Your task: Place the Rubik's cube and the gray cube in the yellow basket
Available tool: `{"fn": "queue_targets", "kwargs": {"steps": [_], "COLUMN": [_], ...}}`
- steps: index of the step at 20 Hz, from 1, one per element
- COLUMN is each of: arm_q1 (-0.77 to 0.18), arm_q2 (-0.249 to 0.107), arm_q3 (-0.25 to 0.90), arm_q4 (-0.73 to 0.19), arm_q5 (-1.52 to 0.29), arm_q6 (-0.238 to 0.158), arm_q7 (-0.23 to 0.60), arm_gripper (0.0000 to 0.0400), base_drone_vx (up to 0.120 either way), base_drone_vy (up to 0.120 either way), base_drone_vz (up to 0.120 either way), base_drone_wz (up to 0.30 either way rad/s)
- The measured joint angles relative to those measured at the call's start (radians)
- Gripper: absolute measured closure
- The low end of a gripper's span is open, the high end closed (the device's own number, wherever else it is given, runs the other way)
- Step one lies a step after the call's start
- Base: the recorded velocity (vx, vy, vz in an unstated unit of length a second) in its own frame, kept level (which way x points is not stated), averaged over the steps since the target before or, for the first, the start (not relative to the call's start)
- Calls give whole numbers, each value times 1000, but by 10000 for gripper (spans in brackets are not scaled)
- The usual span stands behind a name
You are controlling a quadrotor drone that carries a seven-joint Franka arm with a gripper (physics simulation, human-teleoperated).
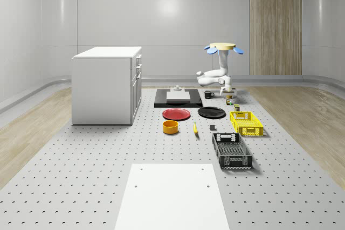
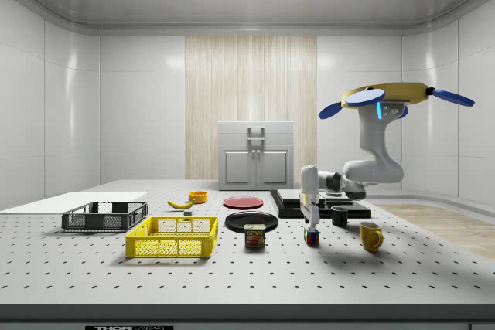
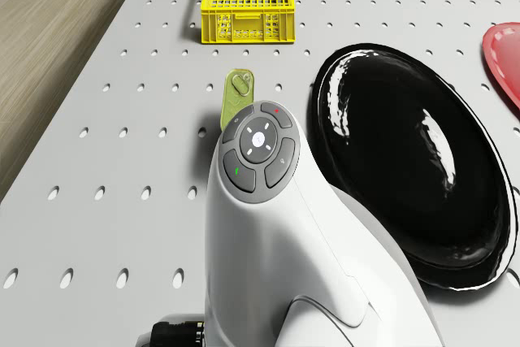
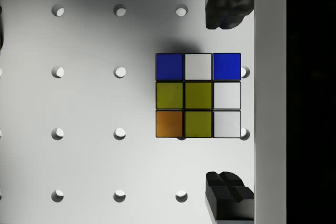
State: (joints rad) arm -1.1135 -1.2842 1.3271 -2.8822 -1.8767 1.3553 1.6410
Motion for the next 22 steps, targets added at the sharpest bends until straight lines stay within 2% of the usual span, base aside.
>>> {"fn": "queue_targets", "kwargs": {"steps": [5,12,22], "arm_q1": [-5,-7,-24], "arm_q2": [-19,-53,-81], "arm_q3": [3,-50,-83], "arm_q4": [1,12,21], "arm_q5": [8,-36,-61], "arm_q6": [18,68,106], "arm_q7": [5,2,15], "arm_gripper": [0,0,0], "base_drone_vx": [0,0,0], "base_drone_vy": [0,0,0], "base_drone_vz": [-24,0,0], "base_drone_wz": [0,0,0]}}
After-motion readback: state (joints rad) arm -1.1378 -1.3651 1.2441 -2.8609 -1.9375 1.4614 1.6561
